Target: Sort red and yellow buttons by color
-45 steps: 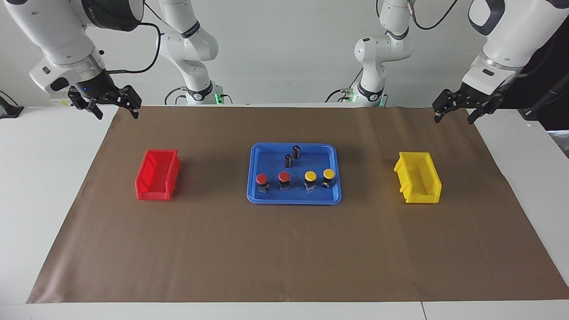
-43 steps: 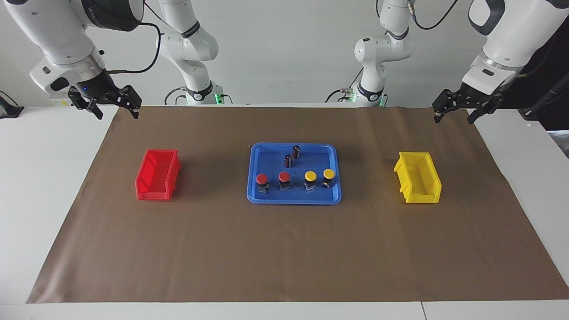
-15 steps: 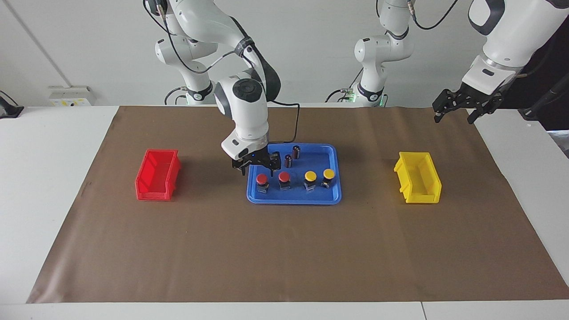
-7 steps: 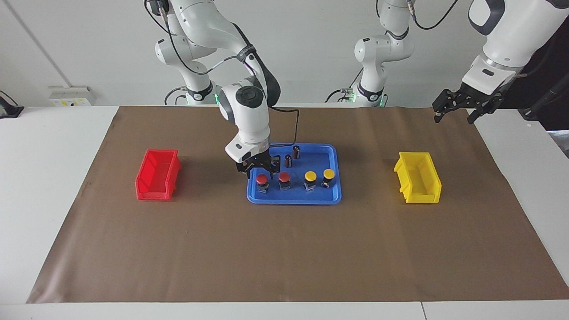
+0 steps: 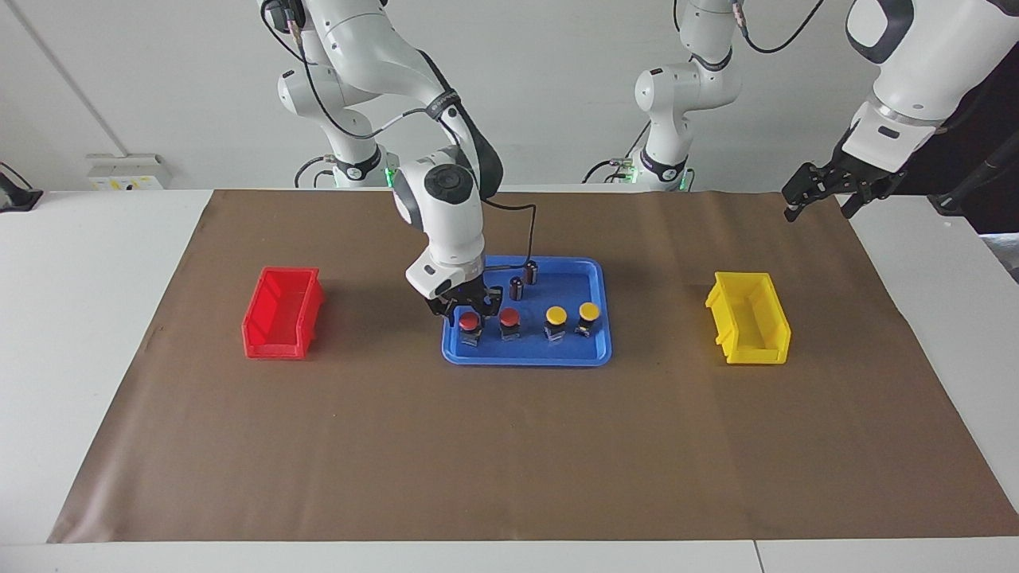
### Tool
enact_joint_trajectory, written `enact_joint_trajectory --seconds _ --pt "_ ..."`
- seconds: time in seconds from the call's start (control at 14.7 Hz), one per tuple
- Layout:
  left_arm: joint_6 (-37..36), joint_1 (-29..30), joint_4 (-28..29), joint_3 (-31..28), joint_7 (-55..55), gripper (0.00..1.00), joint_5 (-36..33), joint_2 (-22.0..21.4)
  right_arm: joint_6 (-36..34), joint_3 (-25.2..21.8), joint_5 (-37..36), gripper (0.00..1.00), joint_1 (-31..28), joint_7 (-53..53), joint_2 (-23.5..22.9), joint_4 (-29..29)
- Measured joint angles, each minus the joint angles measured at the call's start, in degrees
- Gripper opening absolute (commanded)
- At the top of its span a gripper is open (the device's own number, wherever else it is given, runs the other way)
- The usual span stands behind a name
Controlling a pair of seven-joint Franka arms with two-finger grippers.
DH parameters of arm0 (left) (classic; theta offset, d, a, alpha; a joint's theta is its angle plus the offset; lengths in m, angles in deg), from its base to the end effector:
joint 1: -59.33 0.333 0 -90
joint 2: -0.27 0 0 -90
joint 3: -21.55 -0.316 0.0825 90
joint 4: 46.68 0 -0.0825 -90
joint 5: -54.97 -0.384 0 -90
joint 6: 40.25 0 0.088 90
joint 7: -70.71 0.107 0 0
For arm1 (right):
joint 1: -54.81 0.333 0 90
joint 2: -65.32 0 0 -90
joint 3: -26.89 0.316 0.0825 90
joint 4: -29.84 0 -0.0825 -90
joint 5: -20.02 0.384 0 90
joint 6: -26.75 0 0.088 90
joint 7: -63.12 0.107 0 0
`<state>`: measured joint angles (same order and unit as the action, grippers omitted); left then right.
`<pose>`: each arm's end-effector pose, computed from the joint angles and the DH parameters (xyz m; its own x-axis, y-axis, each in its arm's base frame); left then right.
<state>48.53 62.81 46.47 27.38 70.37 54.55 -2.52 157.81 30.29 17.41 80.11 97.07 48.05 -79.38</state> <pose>0.5361 -0.0226 0.6232 0.9990 -0.0346 -0.0277 -0.0350 -0.9993 -0.0124 0.5511 0.2983 0.3489 0.9947 -0.0673 0.0771 -0.0653 -0.9974 -0.0290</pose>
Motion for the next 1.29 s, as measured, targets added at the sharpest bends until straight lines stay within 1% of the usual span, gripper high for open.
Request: enact_joint_trajectory --seconds 0.07,0.14,0.34,0.41,0.54,0.68,0.81,0.95,1.09,1.29 --pt "-0.09 0.0 0.02 0.0 -0.2 1.0 0.0 0.0 -0.97 -0.03 0.0 0.09 -0.03 0.0 0.0 1.12" --pt "-0.22 -0.01 0.03 0.02 -0.25 1.0 0.0 0.0 -3.46 -0.1 0.0 0.09 -0.13 0.0 -0.05 3.19" --pt "-0.65 -0.05 0.03 0.16 -0.33 1.0 0.0 -0.07 -13.64 -0.4 -0.02 0.1 -1.74 -2.24 0.15 11.91" --pt "-0.65 -0.08 0.03 0.22 -0.37 1.0 0.0 -0.07 -16.47 -0.45 -0.03 0.1 -3.3 -5.01 1.02 13.56" --pt "0.81 -0.27 0.9 0.6 -0.48 1.0 0.01 -0.23 -22.88 -0.58 -0.04 0.1 -8.05 -12.32 4.82 13.49" --pt "7.6 -2.9 5.76 0.99 -2.97 1.0 0.03 -1.22 -26.77 -0.74 -0.04 0.1 -13.62 -19.98 10.72 9.61" --pt "14.55 -7.99 11.14 1.39 -8.67 1.0 0.03 -1.34 -27.09 -0.86 -0.05 0.1 -18.64 -27.38 17.38 2.54" --pt "18.27 -13.58 13.95 1.63 -13.8 1.0 0.03 0.25 -26.16 -0.9 -0.04 0.1 -23.94 -34.99 22.72 -4.24" --pt "22.16 -18.25 14.72 1.71 -20.55 1.0 0.02 3.29 -23.49 -0.96 -0.04 0.1 -28.08 -40.06 25.42 -9.13" --pt "29.11 -24.13 15.04 1.78 -30.03 1.0 -0.02 9.46 -16.95 -1.01 -0.04 0.1 -31.95 -45.63 27.52 -16.42"
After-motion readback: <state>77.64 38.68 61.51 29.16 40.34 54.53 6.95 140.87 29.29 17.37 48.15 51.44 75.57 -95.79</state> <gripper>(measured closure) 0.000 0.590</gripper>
